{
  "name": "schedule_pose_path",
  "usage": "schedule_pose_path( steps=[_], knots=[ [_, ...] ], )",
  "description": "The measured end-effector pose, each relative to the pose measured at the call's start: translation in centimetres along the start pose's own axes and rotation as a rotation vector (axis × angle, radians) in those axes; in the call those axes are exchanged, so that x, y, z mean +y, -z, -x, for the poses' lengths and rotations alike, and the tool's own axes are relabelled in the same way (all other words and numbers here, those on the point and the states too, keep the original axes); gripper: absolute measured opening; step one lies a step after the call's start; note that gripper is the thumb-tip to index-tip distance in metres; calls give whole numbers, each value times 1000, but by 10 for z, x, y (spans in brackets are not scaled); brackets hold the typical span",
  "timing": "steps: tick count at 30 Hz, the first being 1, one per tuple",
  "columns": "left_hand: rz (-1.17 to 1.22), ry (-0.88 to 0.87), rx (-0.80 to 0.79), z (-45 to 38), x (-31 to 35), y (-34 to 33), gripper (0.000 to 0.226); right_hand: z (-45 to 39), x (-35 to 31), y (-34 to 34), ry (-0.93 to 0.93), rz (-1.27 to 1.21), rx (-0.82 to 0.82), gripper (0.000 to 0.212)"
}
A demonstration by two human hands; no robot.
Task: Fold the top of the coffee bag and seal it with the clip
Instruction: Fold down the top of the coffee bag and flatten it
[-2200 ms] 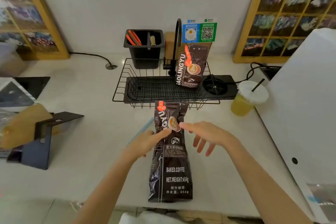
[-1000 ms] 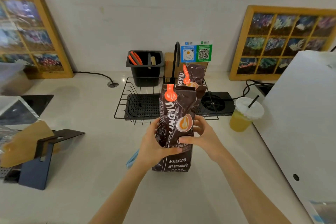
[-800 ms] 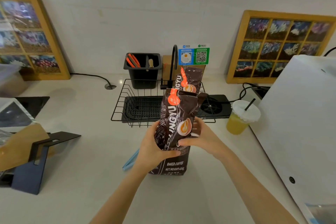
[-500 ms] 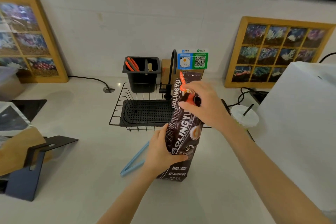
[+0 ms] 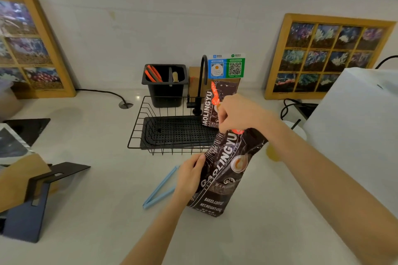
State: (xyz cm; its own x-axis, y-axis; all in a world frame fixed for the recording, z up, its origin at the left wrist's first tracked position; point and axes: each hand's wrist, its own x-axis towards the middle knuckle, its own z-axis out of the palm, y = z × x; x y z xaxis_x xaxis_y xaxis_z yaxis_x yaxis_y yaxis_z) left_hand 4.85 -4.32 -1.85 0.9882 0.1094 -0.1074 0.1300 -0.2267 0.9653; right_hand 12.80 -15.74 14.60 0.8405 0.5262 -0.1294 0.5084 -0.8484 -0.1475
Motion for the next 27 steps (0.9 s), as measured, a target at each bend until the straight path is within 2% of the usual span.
schedule_pose_path(
  steps=[4, 6, 16, 23, 27],
  knots=[
    [-30, -66, 94, 4, -1, -10, 29, -2, 4, 16, 21, 39, -267, 20],
    [-28, -87, 121, 6, -1, -12, 28, -4, 6, 17, 42, 41, -346, 22],
    [-79, -140, 183, 5, 6, -4, 39, 1, 21, 11, 89, -66, -153, 18],
    [-106, -172, 189, 11, 0, 3, 40, 6, 21, 11, 97, -97, -165, 18],
    [-127, -196, 195, 9, 1, 0, 41, 9, 21, 9, 97, -131, -108, 18]
  ],
)
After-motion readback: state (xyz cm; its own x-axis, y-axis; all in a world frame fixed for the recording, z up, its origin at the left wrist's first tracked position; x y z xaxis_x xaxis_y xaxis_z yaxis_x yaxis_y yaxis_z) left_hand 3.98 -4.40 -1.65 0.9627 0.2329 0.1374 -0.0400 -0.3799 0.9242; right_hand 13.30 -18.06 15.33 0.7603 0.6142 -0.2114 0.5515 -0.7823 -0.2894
